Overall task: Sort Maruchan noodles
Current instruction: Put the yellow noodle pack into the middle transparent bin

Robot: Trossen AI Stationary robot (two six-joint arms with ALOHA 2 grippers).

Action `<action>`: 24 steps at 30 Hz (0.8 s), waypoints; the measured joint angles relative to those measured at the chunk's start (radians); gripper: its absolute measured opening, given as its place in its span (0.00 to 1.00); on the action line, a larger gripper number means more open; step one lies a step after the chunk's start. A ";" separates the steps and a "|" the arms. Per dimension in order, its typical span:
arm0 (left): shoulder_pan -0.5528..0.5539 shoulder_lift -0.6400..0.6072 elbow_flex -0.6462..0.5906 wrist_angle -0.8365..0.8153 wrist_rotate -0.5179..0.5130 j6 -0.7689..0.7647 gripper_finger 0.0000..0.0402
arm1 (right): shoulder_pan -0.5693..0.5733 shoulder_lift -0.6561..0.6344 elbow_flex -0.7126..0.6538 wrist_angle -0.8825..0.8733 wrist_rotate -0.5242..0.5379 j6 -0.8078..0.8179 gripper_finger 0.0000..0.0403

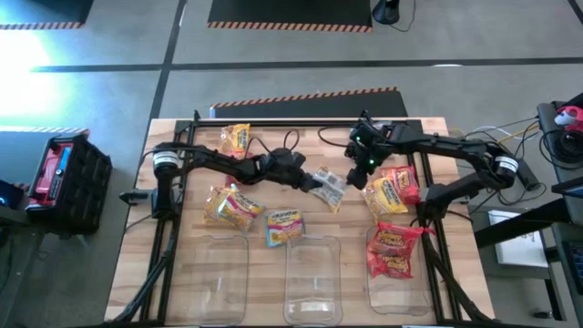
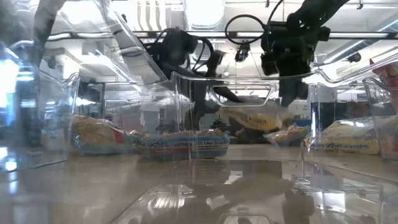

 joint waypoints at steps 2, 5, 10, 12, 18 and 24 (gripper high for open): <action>0.001 -0.019 -0.004 -0.003 0.013 0.017 0.22 | 0.000 -0.007 0.000 -0.014 -0.038 -0.010 0.45; 0.002 -0.044 -0.011 -0.007 0.047 0.036 0.22 | 0.001 -0.014 0.000 -0.010 -0.070 -0.011 0.45; 0.001 -0.070 -0.026 -0.012 0.089 0.038 0.22 | 0.000 -0.016 0.000 0.010 -0.072 -0.011 0.45; 0.000 -0.073 -0.028 -0.014 0.096 0.037 0.22 | 0.001 -0.016 0.000 0.013 -0.072 -0.011 0.45; -0.002 -0.073 -0.028 -0.023 0.112 0.037 0.22 | 0.000 -0.016 -0.001 0.053 -0.123 -0.007 0.45; -0.002 -0.073 -0.028 -0.021 0.111 0.037 0.22 | 0.000 -0.013 -0.001 0.154 -0.154 0.009 0.45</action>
